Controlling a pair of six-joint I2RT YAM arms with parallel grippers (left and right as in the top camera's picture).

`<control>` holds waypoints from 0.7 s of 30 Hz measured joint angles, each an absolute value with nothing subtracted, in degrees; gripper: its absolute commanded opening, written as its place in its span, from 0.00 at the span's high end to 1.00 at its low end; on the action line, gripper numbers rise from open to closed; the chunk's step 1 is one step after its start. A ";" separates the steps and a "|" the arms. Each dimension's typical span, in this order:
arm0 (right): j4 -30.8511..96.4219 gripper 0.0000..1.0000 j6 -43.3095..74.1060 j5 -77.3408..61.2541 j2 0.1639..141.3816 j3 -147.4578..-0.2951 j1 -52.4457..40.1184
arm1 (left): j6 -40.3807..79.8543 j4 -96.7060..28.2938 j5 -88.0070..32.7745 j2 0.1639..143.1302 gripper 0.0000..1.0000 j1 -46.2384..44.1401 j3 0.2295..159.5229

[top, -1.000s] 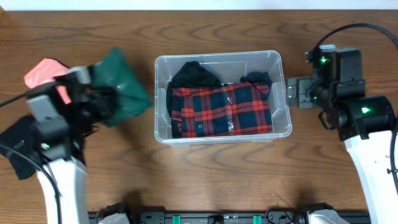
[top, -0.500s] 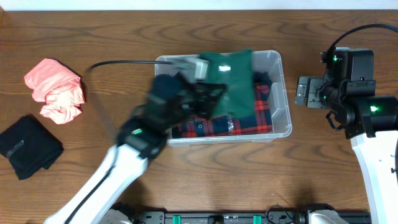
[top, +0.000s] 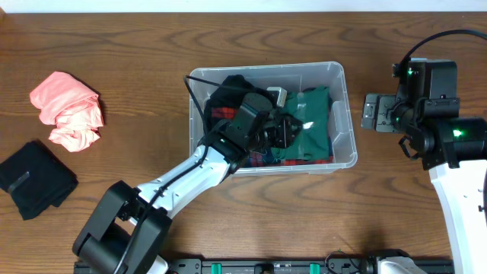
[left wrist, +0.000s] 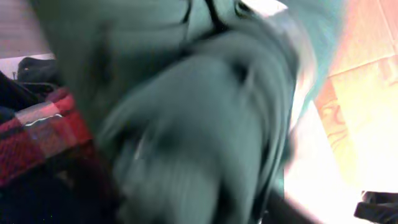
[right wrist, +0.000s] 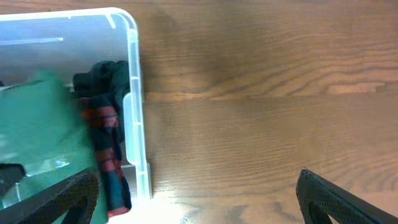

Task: Pack container
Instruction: 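Carry the green shirt into the bin's right side and release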

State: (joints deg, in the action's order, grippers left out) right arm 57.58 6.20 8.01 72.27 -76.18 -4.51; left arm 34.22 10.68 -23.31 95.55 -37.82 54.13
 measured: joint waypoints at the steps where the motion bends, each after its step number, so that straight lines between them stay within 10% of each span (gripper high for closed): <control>1: 57.21 0.01 5.30 6.79 72.27 -76.18 -4.49 | 34.11 10.57 -23.94 95.55 0.12 -37.58 54.15; 13: 53.10 0.43 -4.89 -8.40 72.97 -76.18 -5.93 | 28.34 -10.07 -20.32 77.28 0.02 -25.98 55.83; 21: 51.64 0.46 -8.34 -13.54 84.16 -76.18 -13.39 | 27.53 -28.64 -8.82 68.53 0.02 -9.65 56.07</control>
State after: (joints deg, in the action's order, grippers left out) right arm 51.64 -8.34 -13.54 84.16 -76.18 -13.39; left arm 27.53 -28.64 -8.82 68.53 -9.65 56.07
